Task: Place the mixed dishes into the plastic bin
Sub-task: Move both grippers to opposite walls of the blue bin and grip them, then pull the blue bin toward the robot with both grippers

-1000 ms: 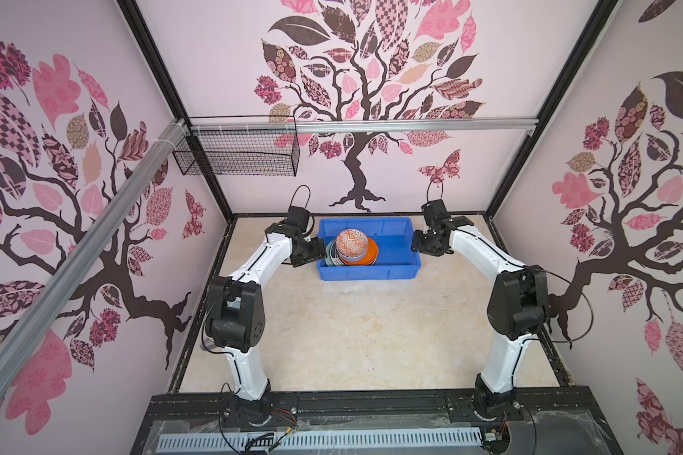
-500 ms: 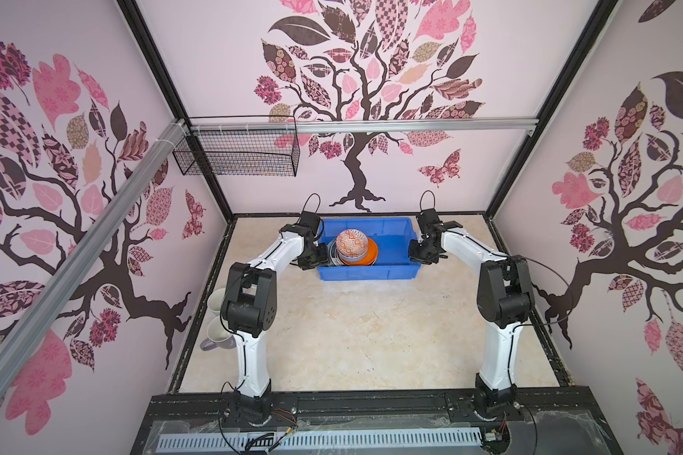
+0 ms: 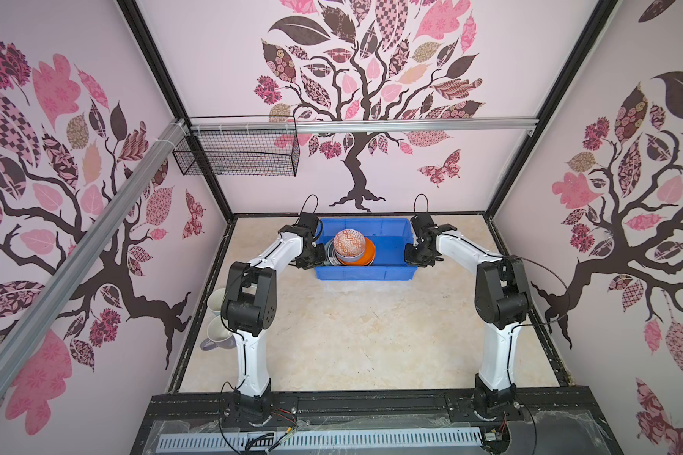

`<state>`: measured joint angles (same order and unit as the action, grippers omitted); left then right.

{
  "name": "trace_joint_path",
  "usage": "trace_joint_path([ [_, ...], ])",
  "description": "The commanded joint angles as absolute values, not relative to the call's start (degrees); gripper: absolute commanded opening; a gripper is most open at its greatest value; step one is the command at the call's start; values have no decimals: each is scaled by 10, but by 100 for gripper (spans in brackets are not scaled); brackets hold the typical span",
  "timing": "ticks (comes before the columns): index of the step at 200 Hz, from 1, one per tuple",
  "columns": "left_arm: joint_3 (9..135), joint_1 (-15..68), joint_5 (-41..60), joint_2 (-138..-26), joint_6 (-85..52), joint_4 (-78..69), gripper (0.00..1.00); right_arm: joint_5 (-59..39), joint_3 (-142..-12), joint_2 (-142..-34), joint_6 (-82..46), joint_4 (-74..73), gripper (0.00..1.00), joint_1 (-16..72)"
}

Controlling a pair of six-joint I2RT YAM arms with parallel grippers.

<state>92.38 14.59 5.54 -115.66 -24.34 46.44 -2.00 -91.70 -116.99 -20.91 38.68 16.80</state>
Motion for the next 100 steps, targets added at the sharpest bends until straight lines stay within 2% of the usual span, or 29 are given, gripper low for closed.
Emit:
trace_joint_path([
  [1,893,155,73,-1120,-245,464,25,-58,-900,-1166,-214,392,23,208],
  [100,724,168,82,-976,-254,465,25,-63,-784,-1076,-239,380,22,262],
])
